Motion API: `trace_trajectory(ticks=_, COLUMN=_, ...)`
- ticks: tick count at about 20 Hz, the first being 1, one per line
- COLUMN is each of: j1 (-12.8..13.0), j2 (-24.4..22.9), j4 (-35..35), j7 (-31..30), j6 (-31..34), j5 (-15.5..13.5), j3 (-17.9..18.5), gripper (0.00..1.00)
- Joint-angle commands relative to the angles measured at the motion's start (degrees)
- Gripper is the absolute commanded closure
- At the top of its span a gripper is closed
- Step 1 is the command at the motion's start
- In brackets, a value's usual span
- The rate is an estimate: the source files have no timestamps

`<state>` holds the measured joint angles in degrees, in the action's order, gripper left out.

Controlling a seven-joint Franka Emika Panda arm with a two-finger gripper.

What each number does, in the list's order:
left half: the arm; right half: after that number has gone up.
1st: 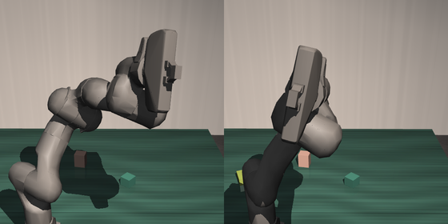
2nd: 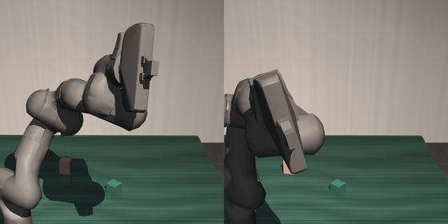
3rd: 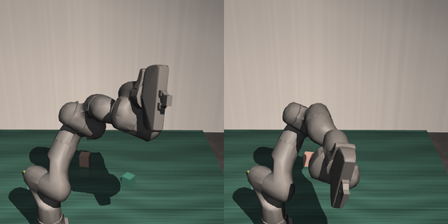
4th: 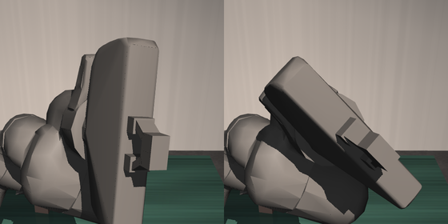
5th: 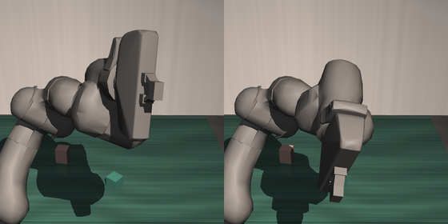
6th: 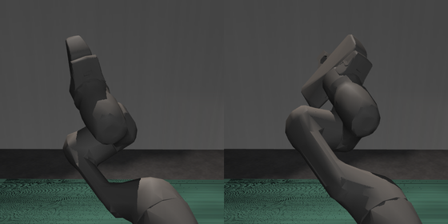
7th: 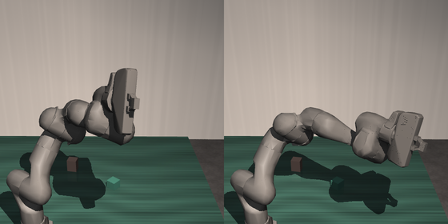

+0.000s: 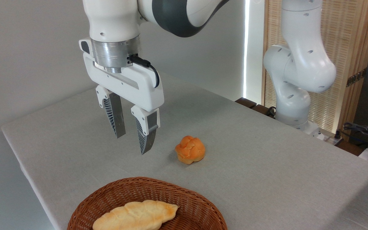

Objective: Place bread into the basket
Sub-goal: 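Move the open gripper down toward the small orange bread roll, then close the gripper around the orange bread roll on the table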

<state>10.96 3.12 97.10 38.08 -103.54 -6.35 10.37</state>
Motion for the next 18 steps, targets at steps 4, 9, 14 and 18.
trace_trajectory(ticks=4, j1=1.0, j2=-3.0, j4=9.3, j7=2.9, j6=1.1, j5=0.7, j3=-1.6, gripper=0.0)
trace_trajectory(ticks=9, j1=1.1, j2=-3.9, j4=16.5, j7=6.4, j6=0.7, j5=0.7, j3=-1.6, gripper=0.0)
trace_trajectory(ticks=14, j1=1.1, j2=-4.4, j4=20.6, j7=8.1, j6=1.9, j5=0.7, j3=-1.5, gripper=0.0)
trace_trajectory(ticks=18, j1=1.1, j2=-4.3, j4=22.0, j7=8.2, j6=4.0, j5=0.7, j3=-1.5, gripper=0.0)
